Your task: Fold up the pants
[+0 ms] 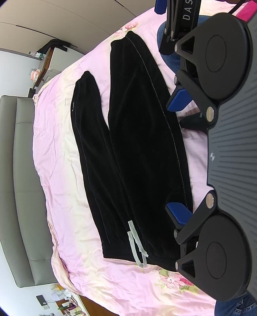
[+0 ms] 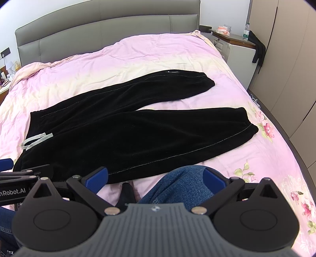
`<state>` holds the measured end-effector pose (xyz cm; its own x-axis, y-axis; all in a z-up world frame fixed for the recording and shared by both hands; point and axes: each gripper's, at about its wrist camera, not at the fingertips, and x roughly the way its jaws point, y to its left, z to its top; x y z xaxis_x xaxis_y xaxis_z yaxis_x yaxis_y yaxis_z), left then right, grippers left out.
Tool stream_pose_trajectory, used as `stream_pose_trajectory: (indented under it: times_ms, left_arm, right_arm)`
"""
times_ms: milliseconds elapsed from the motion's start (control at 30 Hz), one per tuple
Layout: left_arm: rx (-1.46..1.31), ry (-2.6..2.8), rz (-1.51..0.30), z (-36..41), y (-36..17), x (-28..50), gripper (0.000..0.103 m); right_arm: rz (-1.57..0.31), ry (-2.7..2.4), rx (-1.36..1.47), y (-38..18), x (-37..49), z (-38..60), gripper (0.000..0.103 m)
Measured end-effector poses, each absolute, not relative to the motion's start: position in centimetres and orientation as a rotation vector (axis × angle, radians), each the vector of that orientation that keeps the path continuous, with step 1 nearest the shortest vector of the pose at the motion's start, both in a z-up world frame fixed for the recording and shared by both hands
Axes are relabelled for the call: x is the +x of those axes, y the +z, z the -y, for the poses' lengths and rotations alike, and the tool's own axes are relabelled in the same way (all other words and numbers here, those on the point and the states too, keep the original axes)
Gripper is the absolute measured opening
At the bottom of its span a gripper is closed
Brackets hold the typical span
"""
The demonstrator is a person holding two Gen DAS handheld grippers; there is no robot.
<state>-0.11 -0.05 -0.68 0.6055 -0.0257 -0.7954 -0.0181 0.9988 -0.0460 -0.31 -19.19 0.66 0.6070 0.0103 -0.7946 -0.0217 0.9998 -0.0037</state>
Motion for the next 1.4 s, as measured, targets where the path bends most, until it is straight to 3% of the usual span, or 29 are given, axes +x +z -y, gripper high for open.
stream_pose_trajectory:
  times_ms: [1400]
  left_arm:
    - [-0.05,-0.016,-0.92,0.65,-0.4,-0.14,0.103]
  right_arm:
    - [-0.909,0.015,-0.009,0.68,-0.28,19.46,0.098]
